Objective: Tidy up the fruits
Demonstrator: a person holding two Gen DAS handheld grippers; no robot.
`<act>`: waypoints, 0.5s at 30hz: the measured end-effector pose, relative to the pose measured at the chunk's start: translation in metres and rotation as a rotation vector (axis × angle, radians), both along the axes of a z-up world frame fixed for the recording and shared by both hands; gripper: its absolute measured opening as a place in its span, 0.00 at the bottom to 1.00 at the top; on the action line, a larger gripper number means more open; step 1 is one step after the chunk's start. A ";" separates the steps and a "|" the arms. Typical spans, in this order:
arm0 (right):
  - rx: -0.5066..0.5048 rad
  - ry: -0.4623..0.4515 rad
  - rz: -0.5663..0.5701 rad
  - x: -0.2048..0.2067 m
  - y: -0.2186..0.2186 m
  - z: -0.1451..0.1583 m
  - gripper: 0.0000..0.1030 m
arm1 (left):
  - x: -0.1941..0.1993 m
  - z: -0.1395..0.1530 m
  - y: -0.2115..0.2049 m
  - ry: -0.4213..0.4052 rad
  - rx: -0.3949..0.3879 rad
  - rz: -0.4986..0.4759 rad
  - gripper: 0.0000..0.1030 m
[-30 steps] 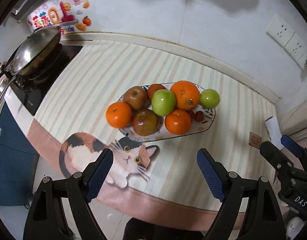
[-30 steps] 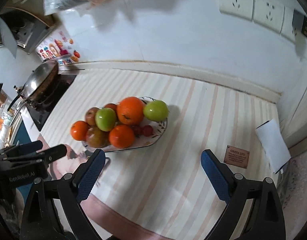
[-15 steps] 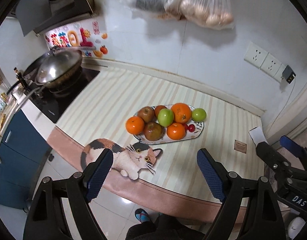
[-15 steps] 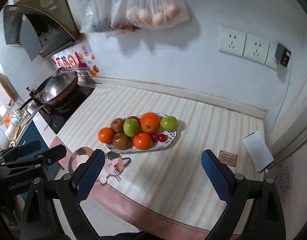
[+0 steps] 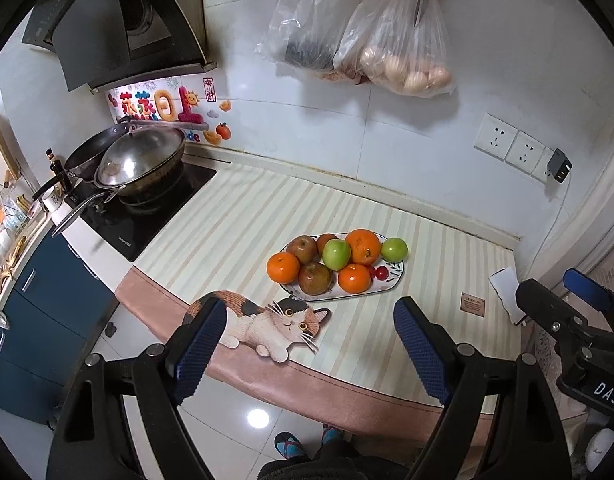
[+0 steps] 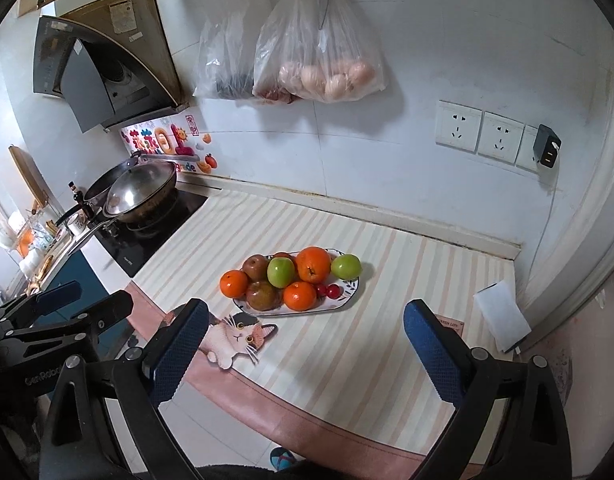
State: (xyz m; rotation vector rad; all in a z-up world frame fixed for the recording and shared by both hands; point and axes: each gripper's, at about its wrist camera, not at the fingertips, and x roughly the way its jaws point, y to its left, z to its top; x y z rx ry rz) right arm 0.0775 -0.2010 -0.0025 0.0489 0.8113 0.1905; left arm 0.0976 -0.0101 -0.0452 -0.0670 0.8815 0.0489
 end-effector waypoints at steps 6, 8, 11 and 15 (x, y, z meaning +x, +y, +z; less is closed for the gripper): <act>0.005 0.005 -0.008 0.003 -0.002 -0.004 0.99 | 0.003 -0.005 0.004 0.000 -0.015 0.020 0.85; 0.008 0.013 -0.015 0.010 -0.003 -0.009 0.99 | 0.007 -0.008 0.005 0.004 -0.021 0.023 0.96; 0.001 0.022 -0.022 0.023 -0.005 -0.020 0.99 | 0.014 -0.014 0.006 -0.005 -0.011 0.042 0.97; -0.003 0.038 -0.028 0.045 -0.005 -0.037 0.99 | 0.026 -0.025 0.006 -0.005 0.013 0.063 0.99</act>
